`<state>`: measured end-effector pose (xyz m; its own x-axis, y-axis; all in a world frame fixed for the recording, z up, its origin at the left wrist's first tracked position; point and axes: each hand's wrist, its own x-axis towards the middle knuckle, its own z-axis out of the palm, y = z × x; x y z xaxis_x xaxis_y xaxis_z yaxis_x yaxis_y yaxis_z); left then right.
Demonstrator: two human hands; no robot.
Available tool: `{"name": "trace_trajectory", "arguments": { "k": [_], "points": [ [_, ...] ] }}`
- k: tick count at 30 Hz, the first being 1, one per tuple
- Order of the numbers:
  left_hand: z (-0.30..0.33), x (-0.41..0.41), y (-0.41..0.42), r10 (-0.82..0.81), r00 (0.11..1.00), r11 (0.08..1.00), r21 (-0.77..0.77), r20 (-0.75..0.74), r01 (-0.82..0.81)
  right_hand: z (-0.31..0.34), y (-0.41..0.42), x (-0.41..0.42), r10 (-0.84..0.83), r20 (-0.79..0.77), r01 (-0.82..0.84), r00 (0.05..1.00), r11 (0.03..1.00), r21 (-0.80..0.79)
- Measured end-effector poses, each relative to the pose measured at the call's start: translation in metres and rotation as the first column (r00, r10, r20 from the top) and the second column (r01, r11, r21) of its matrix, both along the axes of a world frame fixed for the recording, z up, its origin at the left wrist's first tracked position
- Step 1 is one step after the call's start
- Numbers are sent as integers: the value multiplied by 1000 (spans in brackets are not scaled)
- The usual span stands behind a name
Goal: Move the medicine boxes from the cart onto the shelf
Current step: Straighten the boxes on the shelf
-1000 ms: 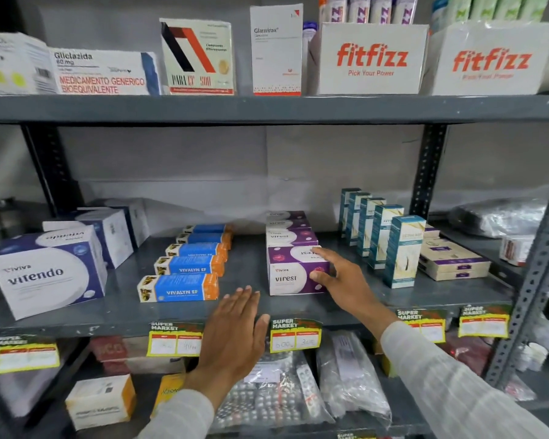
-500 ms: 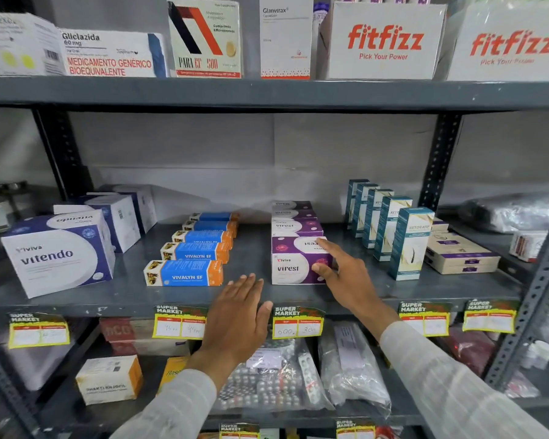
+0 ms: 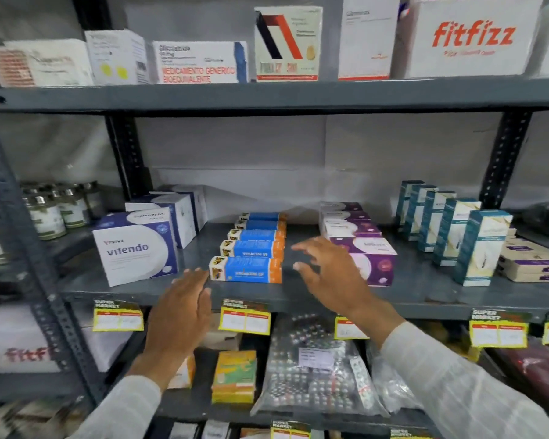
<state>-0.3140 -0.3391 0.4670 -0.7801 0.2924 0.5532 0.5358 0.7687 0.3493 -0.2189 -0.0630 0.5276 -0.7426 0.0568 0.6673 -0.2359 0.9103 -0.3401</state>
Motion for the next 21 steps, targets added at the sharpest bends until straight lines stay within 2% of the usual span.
{"name": "trace_trajectory", "arguments": {
  "k": [2, 4, 7, 12, 21],
  "points": [
    [-9, -22, -23, 32, 999, 991, -131, 1, -32, -11, -16, -25, 8, 145, -6, 989, 1000, -15],
    [-17, -38, -38, 29, 1000, 976, -214, -1, -29, -18, -26, -45, -5, 208, 16, 978, 999, -49],
    [-26, -50, -45, 8, 999, 971, -240, -48, -19, -27, -32, -63, -20, 261, 50, 965, 992, -112],
    [-32, -54, -46, -6, 998, 981, -194, -67, -7, -41, -38, -70, -80, 176, 108, 981, 982, -156],
    [-38, -60, -50, -22, 996, 987, -163, -89, 7, -40, -43, -69, -88, 178, 116, 980, 981, -153]
  ]
}}
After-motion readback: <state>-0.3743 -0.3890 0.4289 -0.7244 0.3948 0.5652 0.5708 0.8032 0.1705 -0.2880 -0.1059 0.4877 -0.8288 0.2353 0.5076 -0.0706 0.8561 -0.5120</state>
